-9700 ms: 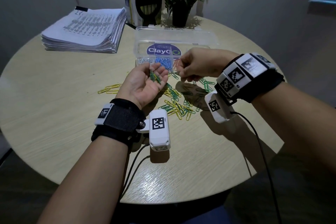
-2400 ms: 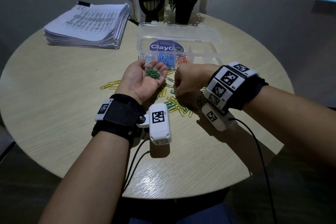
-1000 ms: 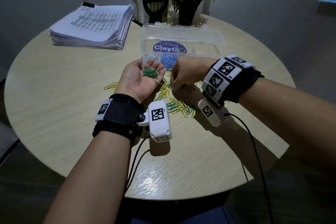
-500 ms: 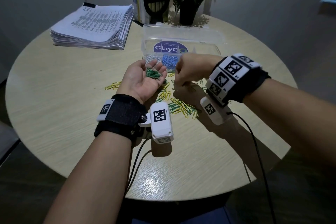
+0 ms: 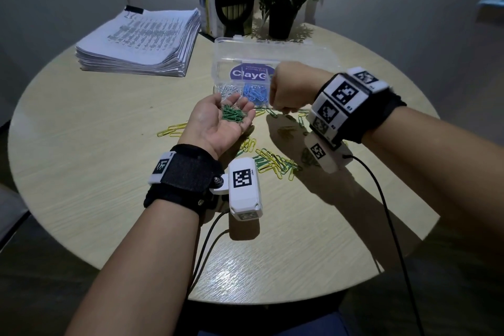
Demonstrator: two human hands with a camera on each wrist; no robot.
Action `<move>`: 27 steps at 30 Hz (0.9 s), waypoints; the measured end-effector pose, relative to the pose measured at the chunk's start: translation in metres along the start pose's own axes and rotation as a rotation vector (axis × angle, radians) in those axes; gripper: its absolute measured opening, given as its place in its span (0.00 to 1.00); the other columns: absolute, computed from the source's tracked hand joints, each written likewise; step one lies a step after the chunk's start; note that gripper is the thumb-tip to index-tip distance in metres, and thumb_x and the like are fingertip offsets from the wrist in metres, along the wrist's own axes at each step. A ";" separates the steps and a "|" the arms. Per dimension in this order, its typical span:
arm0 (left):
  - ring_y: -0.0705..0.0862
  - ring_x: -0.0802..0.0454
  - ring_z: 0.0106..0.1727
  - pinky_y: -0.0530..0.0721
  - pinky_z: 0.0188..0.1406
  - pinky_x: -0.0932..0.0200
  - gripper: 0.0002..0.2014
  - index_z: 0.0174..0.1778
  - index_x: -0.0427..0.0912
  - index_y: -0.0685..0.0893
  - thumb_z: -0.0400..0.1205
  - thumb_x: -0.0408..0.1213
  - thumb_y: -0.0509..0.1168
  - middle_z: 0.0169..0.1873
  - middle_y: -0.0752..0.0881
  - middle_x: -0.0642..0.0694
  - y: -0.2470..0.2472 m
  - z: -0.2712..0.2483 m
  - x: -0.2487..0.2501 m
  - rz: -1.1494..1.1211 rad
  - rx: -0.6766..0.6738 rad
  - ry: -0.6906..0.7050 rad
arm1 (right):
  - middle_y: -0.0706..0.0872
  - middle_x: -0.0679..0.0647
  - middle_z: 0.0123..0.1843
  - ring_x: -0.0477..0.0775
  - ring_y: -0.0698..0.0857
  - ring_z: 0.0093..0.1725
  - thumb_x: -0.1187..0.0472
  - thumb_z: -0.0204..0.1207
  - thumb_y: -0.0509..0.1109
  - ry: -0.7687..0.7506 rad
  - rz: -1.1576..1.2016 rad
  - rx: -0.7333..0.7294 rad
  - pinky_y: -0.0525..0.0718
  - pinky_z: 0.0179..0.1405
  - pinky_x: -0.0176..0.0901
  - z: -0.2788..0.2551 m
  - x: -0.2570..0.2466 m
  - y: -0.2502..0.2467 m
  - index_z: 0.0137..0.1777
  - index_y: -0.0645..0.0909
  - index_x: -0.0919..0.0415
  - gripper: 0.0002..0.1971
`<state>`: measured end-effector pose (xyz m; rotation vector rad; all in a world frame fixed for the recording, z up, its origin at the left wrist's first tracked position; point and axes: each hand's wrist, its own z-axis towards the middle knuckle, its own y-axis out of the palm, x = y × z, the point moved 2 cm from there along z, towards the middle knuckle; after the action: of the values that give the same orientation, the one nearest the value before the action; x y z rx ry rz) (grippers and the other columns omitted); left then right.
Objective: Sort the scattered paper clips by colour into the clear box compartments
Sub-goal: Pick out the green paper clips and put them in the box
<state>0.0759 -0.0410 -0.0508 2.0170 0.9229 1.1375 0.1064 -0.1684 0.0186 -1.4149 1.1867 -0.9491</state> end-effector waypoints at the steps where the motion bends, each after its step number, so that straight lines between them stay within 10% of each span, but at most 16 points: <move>1: 0.81 0.44 0.44 0.80 0.51 0.49 0.20 0.44 0.33 0.78 0.89 0.42 0.46 0.39 0.80 0.37 0.001 -0.001 0.000 0.002 -0.006 -0.002 | 0.83 0.59 0.32 0.55 0.78 0.35 0.73 0.70 0.68 0.007 -0.069 -0.010 0.78 0.29 0.38 0.000 0.001 0.005 0.39 0.84 0.68 0.04; 7: 0.81 0.44 0.45 0.80 0.49 0.49 0.20 0.45 0.33 0.78 0.89 0.42 0.47 0.40 0.80 0.37 0.001 -0.001 0.000 -0.002 0.000 0.001 | 0.70 0.55 0.27 0.52 0.69 0.25 0.69 0.78 0.62 0.007 -0.238 -0.044 0.64 0.20 0.40 0.005 0.010 0.023 0.26 0.67 0.64 0.17; 10: 0.81 0.44 0.45 0.80 0.49 0.49 0.20 0.46 0.33 0.78 0.89 0.42 0.47 0.40 0.80 0.37 0.001 -0.002 0.000 -0.009 -0.001 -0.002 | 0.75 0.57 0.30 0.60 0.77 0.34 0.70 0.78 0.61 0.010 -0.252 -0.067 0.69 0.23 0.39 0.008 0.010 0.022 0.40 0.82 0.72 0.09; 13: 0.81 0.44 0.46 0.80 0.51 0.48 0.20 0.46 0.33 0.79 0.89 0.42 0.47 0.41 0.80 0.37 0.002 -0.002 -0.001 -0.005 -0.004 0.002 | 0.87 0.63 0.54 0.63 0.84 0.56 0.68 0.77 0.62 -0.043 -0.222 -0.078 0.82 0.50 0.45 0.009 0.009 0.022 0.60 0.84 0.68 0.15; 27: 0.81 0.44 0.45 0.81 0.49 0.49 0.21 0.45 0.33 0.79 0.89 0.43 0.47 0.39 0.81 0.37 0.002 -0.003 0.000 -0.011 -0.003 0.000 | 0.89 0.58 0.58 0.58 0.85 0.59 0.62 0.79 0.68 -0.133 -0.150 -0.060 0.80 0.57 0.44 0.004 0.007 0.020 0.59 0.87 0.62 0.12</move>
<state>0.0736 -0.0417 -0.0485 2.0070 0.9304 1.1323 0.1081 -0.1742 -0.0023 -1.6073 1.0286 -0.9128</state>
